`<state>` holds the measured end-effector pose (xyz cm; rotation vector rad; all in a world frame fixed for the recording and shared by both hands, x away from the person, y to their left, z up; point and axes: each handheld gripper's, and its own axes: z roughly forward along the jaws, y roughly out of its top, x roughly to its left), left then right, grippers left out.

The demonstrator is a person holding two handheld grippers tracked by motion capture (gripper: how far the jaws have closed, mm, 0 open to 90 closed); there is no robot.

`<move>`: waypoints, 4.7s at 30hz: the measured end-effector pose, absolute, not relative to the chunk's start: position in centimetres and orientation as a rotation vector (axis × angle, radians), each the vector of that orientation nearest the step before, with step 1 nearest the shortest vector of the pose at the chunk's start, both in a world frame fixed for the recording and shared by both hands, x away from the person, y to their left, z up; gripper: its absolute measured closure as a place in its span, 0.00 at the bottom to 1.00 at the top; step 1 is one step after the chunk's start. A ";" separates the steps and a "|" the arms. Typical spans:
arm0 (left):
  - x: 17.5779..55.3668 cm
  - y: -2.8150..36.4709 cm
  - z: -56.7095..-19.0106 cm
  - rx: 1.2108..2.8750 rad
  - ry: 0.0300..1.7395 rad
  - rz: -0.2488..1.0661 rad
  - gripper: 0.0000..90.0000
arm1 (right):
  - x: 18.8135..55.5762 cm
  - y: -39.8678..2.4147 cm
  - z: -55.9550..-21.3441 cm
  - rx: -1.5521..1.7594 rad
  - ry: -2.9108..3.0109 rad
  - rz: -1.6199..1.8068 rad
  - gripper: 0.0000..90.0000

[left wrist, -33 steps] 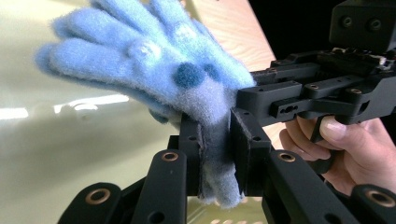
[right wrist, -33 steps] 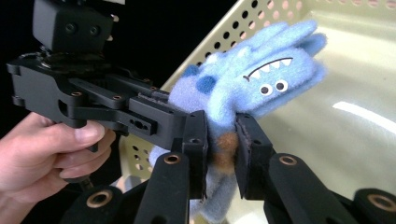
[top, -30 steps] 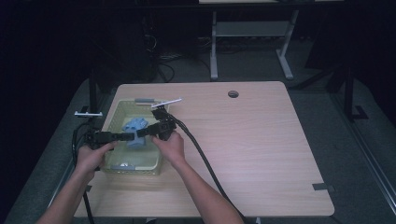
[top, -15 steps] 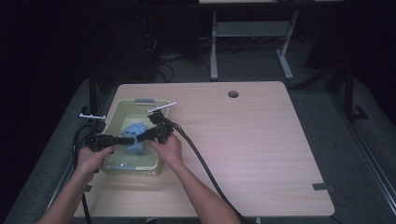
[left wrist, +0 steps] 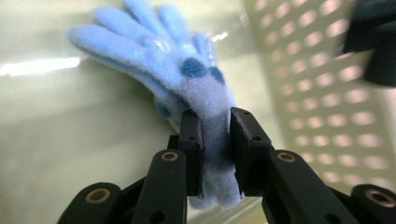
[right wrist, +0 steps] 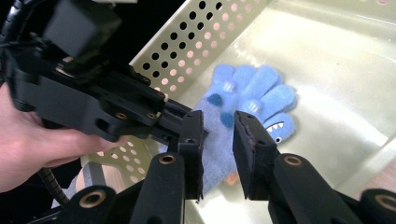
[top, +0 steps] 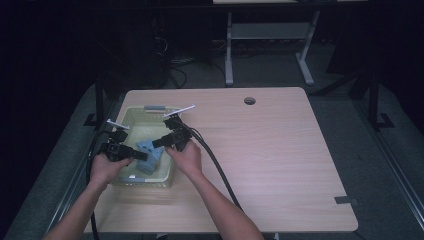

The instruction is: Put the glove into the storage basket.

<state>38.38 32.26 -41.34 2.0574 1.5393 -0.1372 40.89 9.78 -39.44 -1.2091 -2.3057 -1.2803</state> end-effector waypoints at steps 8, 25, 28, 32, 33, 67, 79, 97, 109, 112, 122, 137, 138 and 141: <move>38.8 32.5 -41.1 2.107 1.615 -0.093 0.63 | 40.7 8.5 -38.9 -1.211 -2.288 -1.313 0.80; 39.5 31.3 -40.7 2.159 1.635 -0.033 0.76 | 40.2 5.8 -37.7 -1.215 -2.271 -1.373 0.79; 39.6 31.1 -40.9 2.168 1.636 -0.022 0.74 | 40.1 5.4 -37.7 -1.207 -2.260 -1.377 0.78; 39.8 31.1 -41.1 2.169 1.649 -0.030 0.74 | 40.0 4.8 -37.9 -1.206 -2.270 -1.373 0.77; 39.8 31.1 -41.2 2.179 1.655 -0.039 0.74 | 40.0 4.7 -37.9 -1.210 -2.270 -1.379 0.77; 39.1 30.8 -38.2 2.009 1.504 -0.023 0.56 | 39.8 0.3 -37.5 -1.266 -2.190 -1.432 0.66; 38.7 28.6 -36.2 1.981 1.385 -0.006 0.49 | 39.7 -2.9 -37.1 -1.311 -2.186 -1.471 0.61; 38.1 24.6 -34.9 1.992 1.264 -0.012 0.43 | 39.0 -7.8 -36.7 -1.408 -2.191 -1.504 0.55; 37.7 21.6 -34.5 2.008 1.198 -0.014 0.39 | 38.5 -10.9 -36.9 -1.489 -2.166 -1.509 0.50; 37.5 20.9 -34.5 2.010 1.180 -0.020 0.38 | 38.4 -11.6 -37.0 -1.502 -2.167 -1.509 0.50; 37.1 18.3 -34.5 2.014 1.132 -0.034 0.35 | 37.9 -14.1 -37.3 -1.557 -2.149 -1.512 0.48; 36.7 15.8 -34.9 2.009 1.096 -0.068 0.32 | 36.9 -18.0 -38.1 -1.634 -2.124 -1.508 0.45; 36.6 15.7 -35.0 2.008 1.092 -0.072 0.32 | 36.9 -18.3 -38.3 -1.641 -2.124 -1.506 0.45; 36.5 15.2 -35.1 2.009 1.082 -0.081 0.31 | 36.6 -19.1 -38.5 -1.657 -2.116 -1.501 0.45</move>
